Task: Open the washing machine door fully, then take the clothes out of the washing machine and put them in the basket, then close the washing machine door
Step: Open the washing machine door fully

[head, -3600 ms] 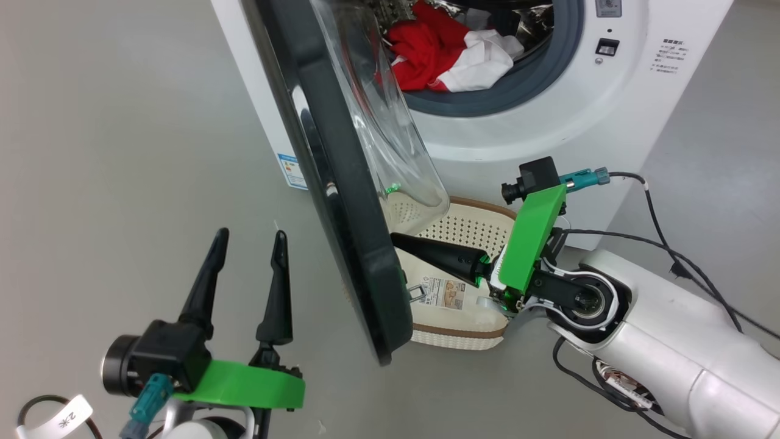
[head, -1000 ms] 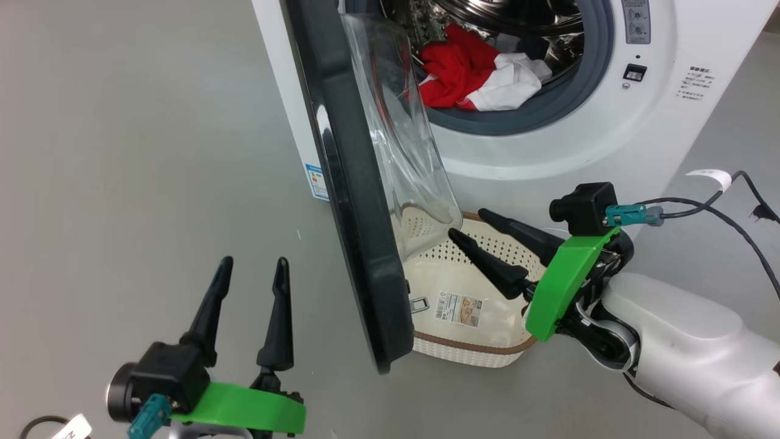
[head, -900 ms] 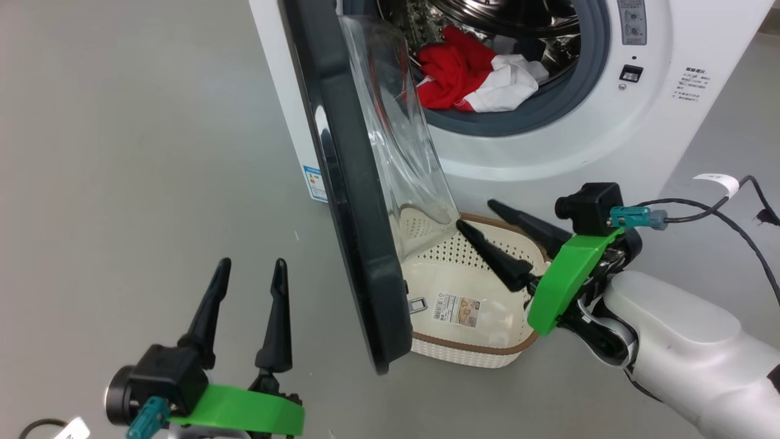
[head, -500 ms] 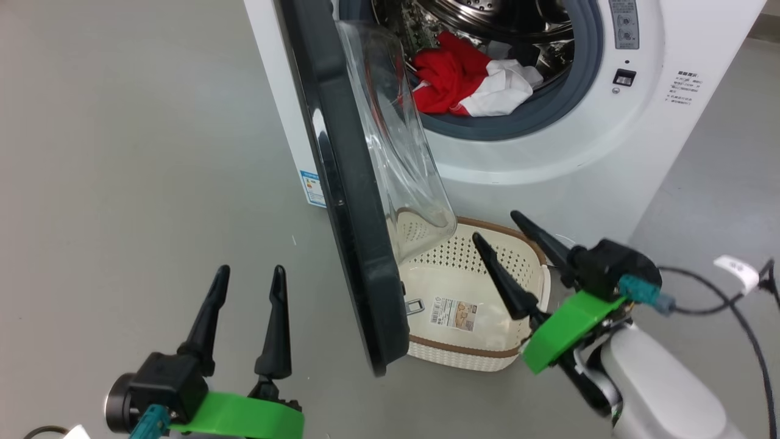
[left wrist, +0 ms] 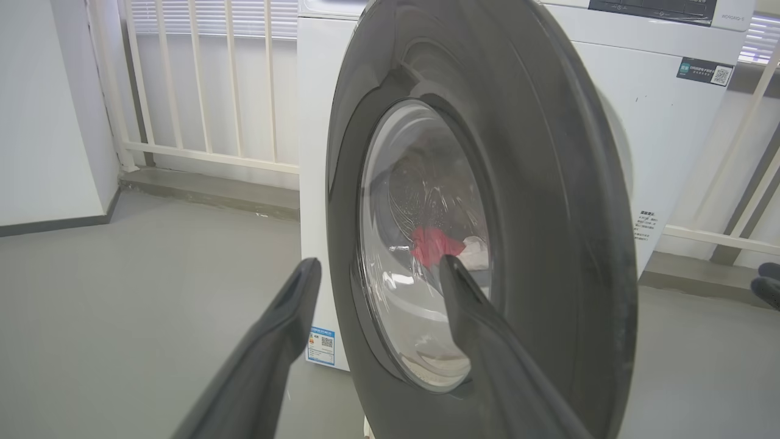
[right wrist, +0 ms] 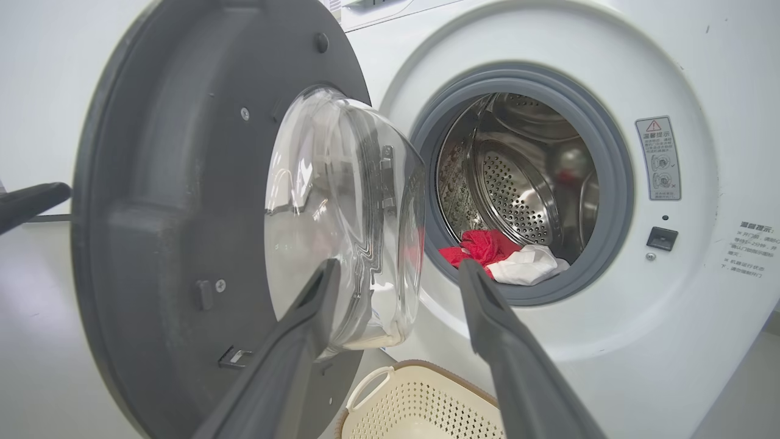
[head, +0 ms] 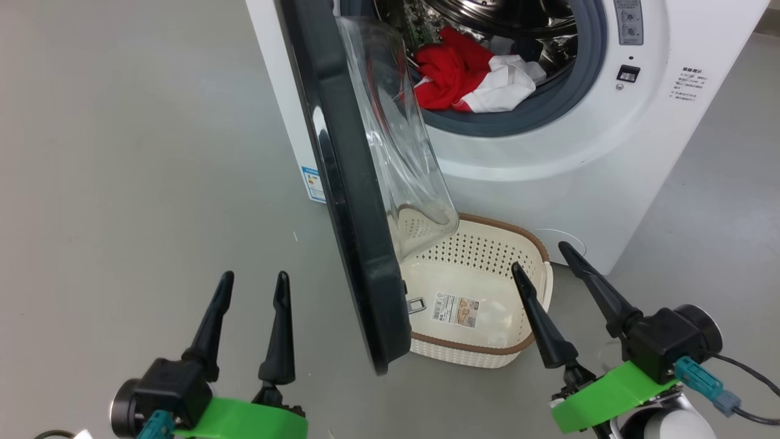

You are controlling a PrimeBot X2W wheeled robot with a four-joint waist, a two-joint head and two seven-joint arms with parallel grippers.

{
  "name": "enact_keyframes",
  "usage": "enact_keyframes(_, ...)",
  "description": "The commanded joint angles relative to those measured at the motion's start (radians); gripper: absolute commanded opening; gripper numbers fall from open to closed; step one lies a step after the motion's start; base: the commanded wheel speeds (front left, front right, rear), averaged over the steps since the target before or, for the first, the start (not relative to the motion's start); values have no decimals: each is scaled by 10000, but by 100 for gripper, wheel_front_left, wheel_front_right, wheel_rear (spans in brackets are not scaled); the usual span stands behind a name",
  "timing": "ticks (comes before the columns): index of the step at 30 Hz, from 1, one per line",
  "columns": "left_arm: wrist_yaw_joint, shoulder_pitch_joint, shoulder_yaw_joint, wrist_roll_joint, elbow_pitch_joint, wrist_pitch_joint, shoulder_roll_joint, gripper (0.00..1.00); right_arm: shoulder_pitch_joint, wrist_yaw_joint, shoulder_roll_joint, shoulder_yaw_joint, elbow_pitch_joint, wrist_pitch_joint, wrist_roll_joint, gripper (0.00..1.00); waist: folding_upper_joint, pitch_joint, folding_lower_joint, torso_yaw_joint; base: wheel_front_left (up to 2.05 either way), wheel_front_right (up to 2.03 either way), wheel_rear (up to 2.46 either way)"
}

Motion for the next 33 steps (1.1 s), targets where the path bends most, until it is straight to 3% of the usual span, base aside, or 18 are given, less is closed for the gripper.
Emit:
enact_keyframes(1, 82, -180, 288, -44, -183, -117, 91, 100, -11, 50, 60, 118, -406, 12, 7, 100, 0, 11, 1, -1, 0, 0, 0)
enact_keyframes(13, 57, -150, 167, -67, -15, -194, 79, 100, 636, 50, 63, -169, -892, -105, 38, 100, 0, 20, 1, -50, 0, 0, 0)
enact_keyframes(14, 52, -165, 160, -61, -18, -200, 85, 86, 648, 50, 63, -178, -895, -105, 58, 100, 0, 6, 1, -52, 0, 0, 0)
enact_keyframes(15, 49, -190, 156, -47, -37, -211, 95, 38, 660, 50, 63, -188, -898, -103, 77, 100, 0, -11, 1, -54, 0, 0, 0)
enact_keyframes(16, 41, -223, 156, -24, -82, -232, 106, 0, 672, 50, 63, -202, -897, -99, 95, 100, 0, -31, 1, -53, 0, 0, 0)
enact_keyframes(33, -126, -1257, -425, 1043, -2055, -446, 232, 0, 734, 50, 64, -282, -893, -73, 283, 100, 0, -35, 1, -105, 0, 0, 0)
